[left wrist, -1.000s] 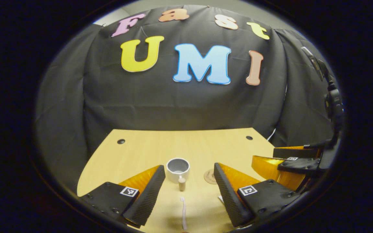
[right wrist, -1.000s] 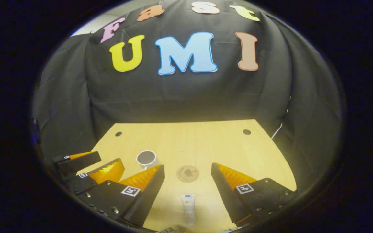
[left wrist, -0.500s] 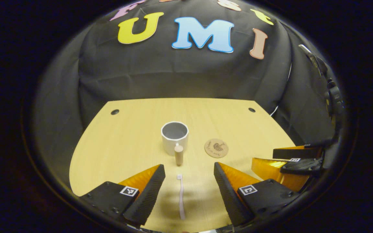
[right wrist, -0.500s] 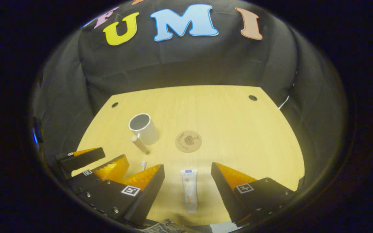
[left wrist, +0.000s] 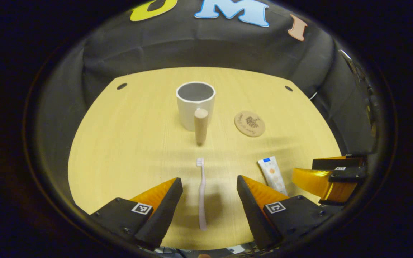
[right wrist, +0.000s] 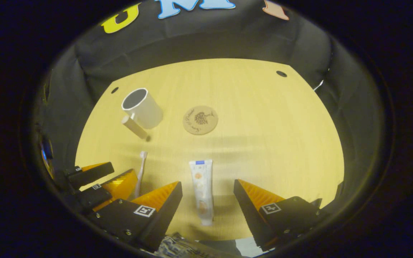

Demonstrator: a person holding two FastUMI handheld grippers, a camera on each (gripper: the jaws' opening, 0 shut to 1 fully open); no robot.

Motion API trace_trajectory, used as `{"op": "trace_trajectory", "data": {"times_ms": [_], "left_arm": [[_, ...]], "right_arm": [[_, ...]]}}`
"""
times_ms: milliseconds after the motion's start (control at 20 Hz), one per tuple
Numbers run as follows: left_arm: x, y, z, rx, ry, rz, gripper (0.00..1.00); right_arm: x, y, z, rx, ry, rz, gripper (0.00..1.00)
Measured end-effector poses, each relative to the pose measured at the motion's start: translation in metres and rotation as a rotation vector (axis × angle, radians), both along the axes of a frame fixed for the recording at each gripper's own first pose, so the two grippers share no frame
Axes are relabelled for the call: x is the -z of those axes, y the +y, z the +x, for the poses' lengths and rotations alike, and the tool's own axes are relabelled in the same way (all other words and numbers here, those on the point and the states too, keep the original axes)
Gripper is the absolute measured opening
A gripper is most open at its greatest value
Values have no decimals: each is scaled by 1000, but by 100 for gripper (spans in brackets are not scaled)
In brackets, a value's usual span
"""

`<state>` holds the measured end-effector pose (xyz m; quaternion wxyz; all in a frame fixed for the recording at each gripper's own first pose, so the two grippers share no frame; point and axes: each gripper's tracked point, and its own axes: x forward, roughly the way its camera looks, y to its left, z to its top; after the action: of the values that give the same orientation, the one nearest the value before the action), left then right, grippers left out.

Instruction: Put the toothbrush and toothpaste on the desktop into the cup, then pick up the cup and place it on the coaster on the desktop.

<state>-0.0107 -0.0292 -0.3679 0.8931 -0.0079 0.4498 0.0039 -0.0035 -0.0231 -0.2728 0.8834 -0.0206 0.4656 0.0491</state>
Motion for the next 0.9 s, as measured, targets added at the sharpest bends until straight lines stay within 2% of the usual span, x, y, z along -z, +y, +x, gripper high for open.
{"op": "trace_trajectory", "data": {"times_ms": [150,250,350,550,700,750,800,900], "left_arm": [[31,3,-3,-13,65,4,100],[43,7,-6,-22,99,11,94],[55,13,-10,-30,136,30,99],[72,18,-15,-45,181,41,99],[74,22,-12,-45,183,83,100],[74,21,-11,-49,182,84,97],[74,21,-11,-53,182,86,100],[73,21,-9,-65,168,84,97]], "right_arm": [[23,1,-2,-11,57,4,92],[37,1,-4,-13,93,-3,91],[47,1,-4,-18,120,-12,89],[62,-3,-3,-42,142,-64,89],[79,-8,-8,-55,174,-106,89],[88,-12,-16,-76,219,-139,89],[78,-10,-16,-73,190,-147,89],[82,-10,-13,-78,200,-143,89]]}}
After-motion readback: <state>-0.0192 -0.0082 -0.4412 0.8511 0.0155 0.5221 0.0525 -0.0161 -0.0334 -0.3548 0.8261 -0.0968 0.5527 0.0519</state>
